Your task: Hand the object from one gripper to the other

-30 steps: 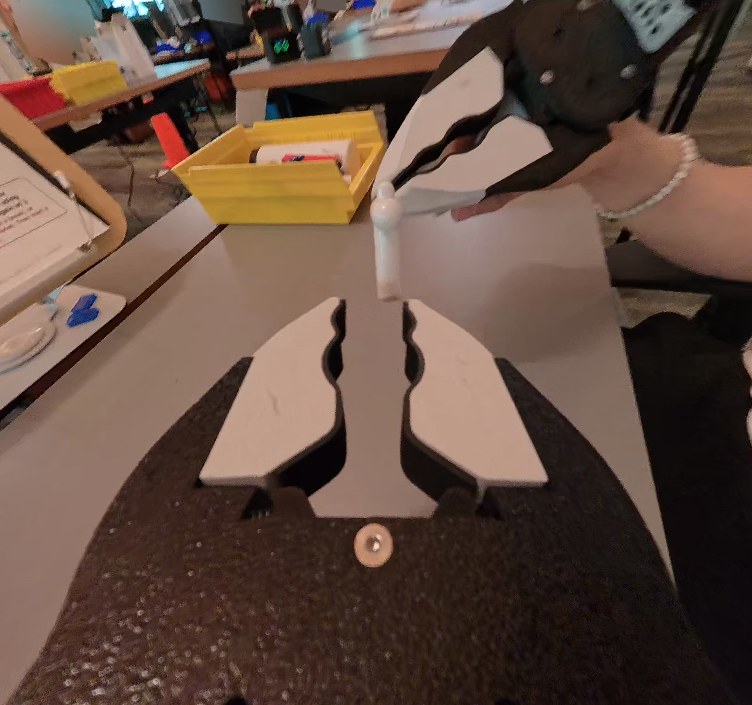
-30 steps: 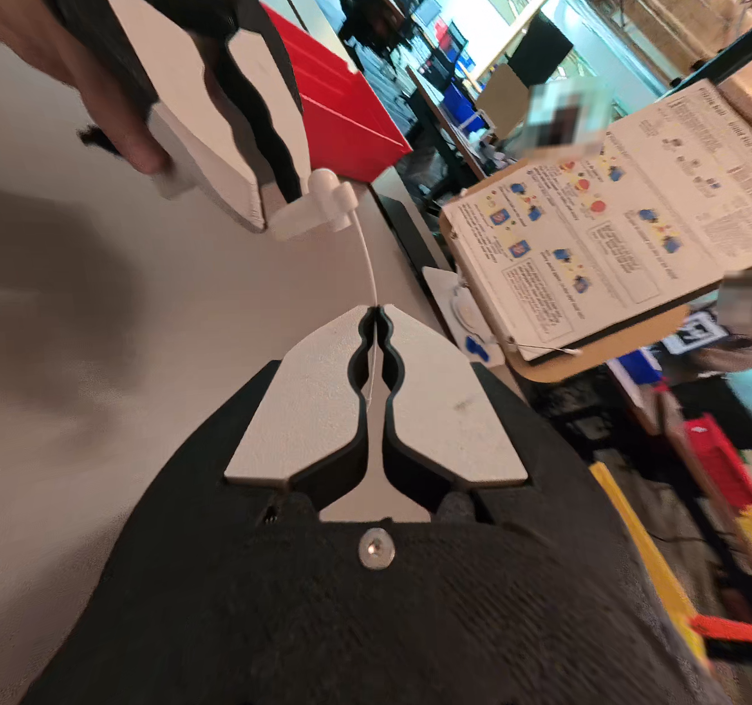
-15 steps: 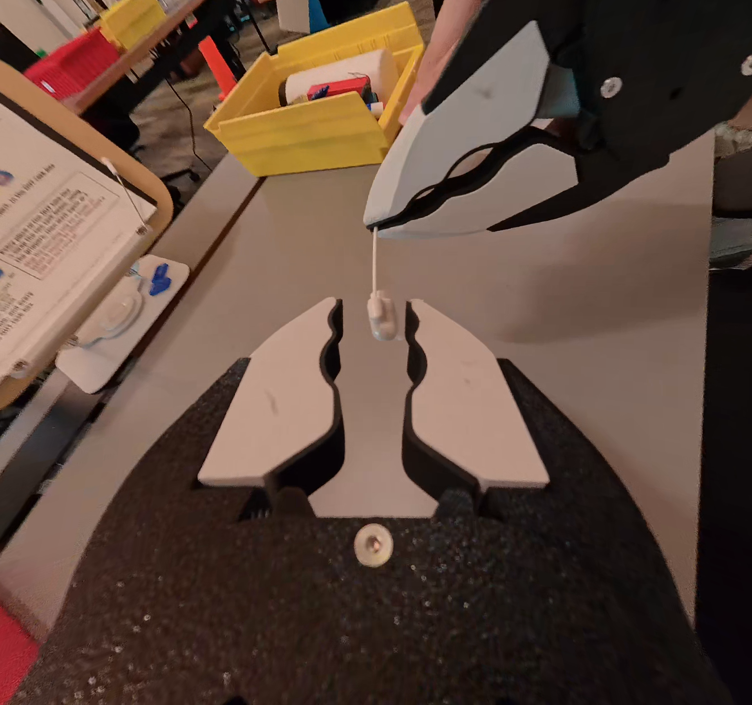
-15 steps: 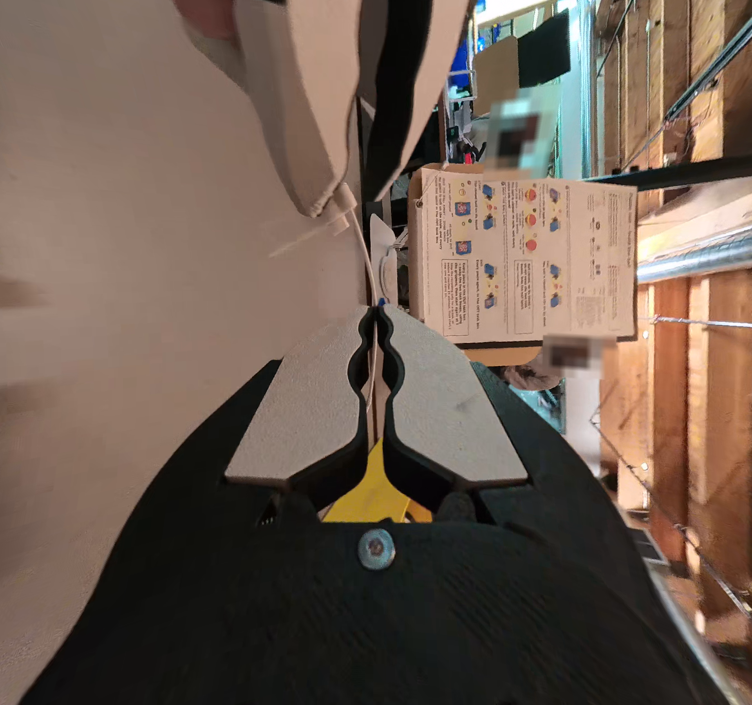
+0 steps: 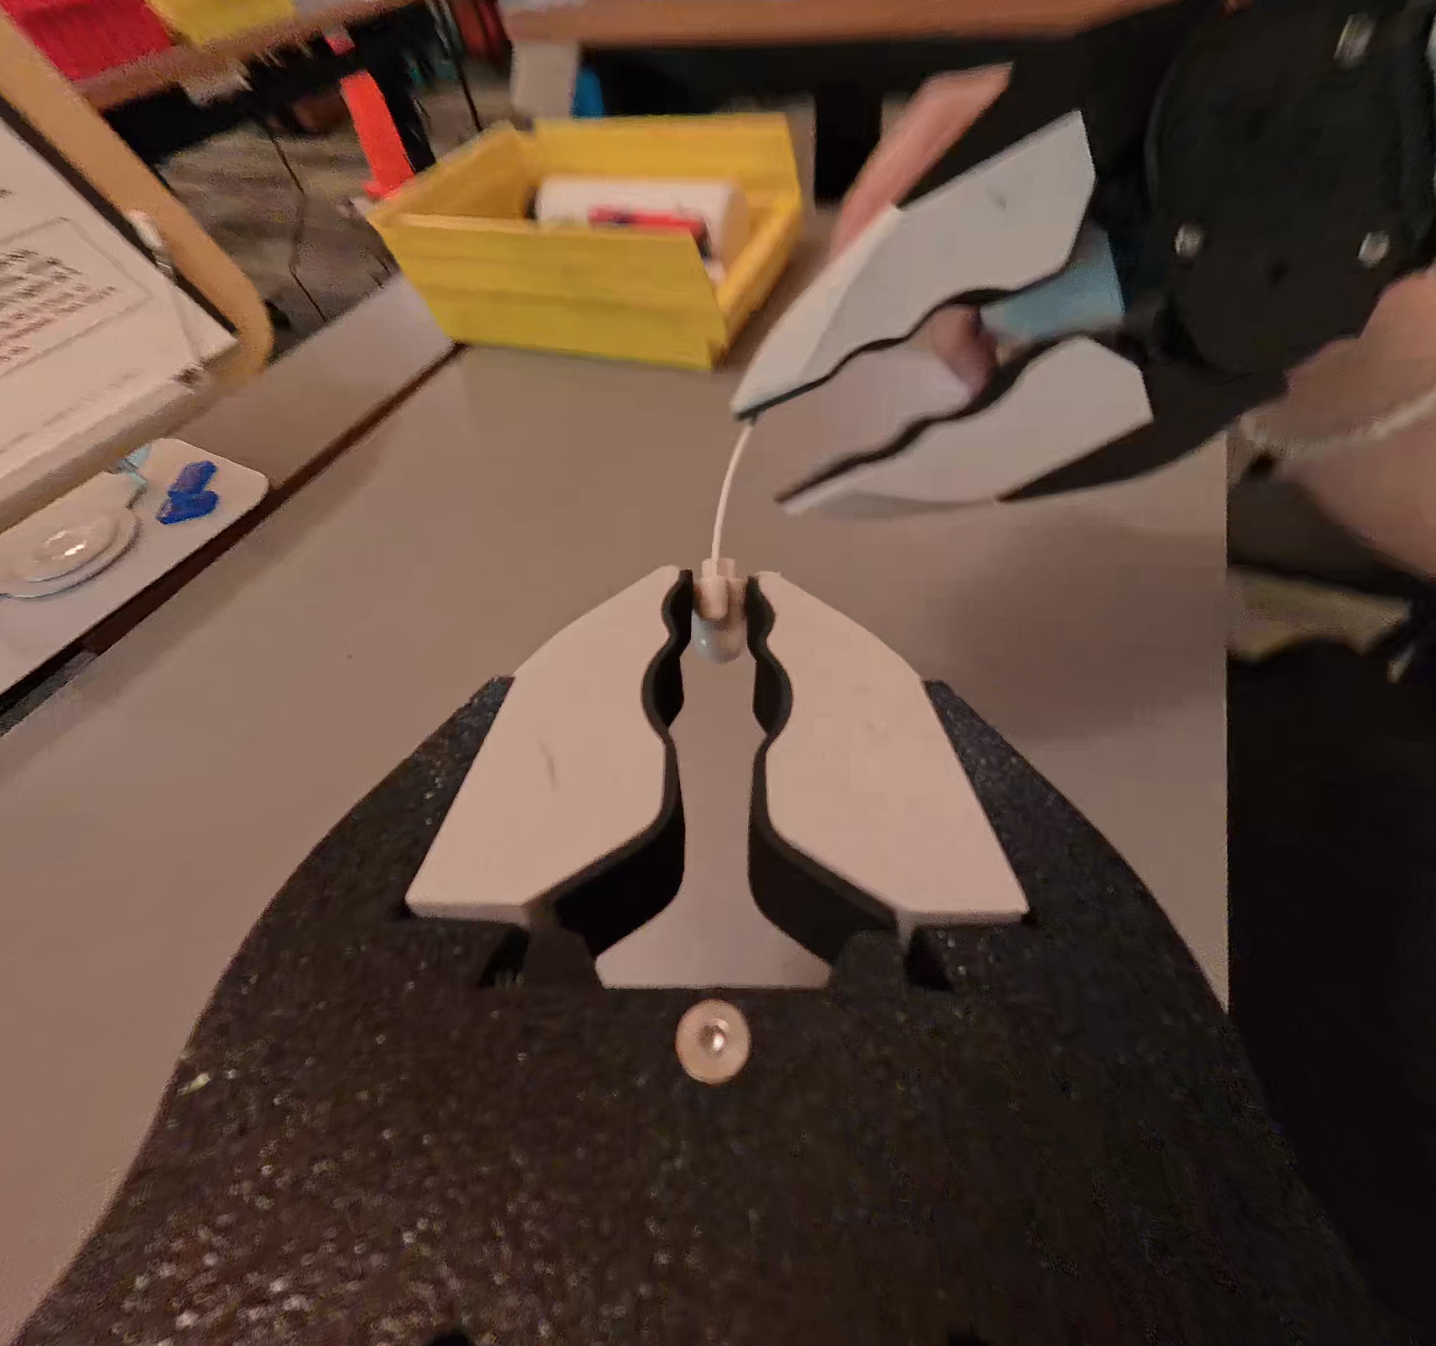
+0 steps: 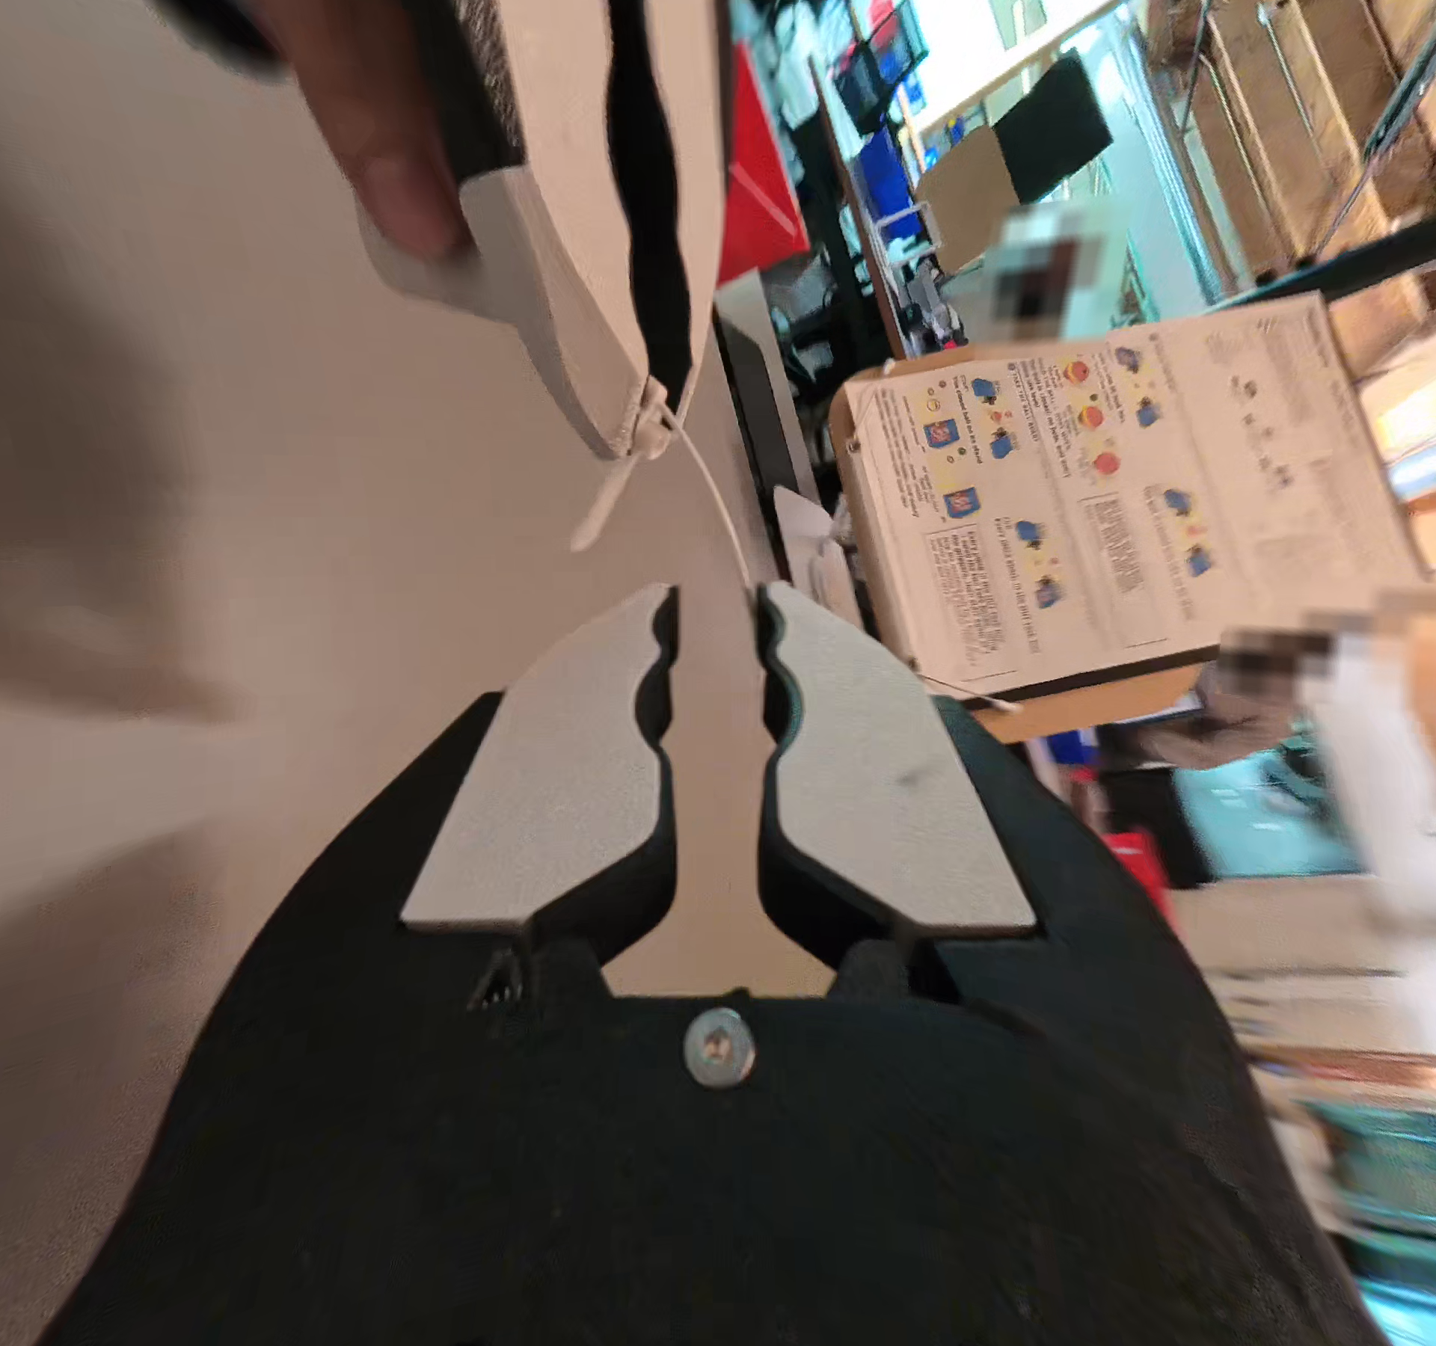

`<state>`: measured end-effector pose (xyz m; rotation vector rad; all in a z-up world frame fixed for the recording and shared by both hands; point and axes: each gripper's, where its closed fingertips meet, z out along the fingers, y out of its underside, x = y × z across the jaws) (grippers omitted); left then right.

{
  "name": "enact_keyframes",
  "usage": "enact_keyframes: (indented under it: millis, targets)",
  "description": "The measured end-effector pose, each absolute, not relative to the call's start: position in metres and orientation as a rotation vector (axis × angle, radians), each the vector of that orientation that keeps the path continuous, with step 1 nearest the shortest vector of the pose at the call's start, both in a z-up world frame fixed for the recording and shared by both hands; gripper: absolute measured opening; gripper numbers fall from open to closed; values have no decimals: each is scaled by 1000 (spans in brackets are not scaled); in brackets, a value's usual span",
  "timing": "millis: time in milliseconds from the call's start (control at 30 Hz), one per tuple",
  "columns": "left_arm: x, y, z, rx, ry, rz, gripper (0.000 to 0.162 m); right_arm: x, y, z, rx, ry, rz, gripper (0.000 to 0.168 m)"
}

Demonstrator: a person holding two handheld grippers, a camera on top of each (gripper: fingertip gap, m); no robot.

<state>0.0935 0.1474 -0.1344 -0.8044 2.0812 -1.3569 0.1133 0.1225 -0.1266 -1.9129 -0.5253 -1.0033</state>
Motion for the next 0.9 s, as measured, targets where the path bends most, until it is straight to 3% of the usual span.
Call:
enact_keyframes:
  millis: [167,300,433,533,633,900]
  targets:
    - [101,169,-91,-850,1703,-1802,13,109,124,-91,-1691,-121,-497,41]
    - [93,174,-68,-749,1504,-2079,13,101,130,-87,-1574,61,-102,39]
    - [81,159,-65,-613,1525,-2161,13,92,131,-75,-1434,79,48,15]
    - [78,150,-65,-566,1550,-2162,12,86,135,-79,-1456,42,49,24]
    - [76,146,-66,-552,1566,-2159,12,81,137,-79,-1452,11,32,15]
    - [73,145,-67,-520,1579,-2191,13,77,136,-82,-1474,-57,-2,14]
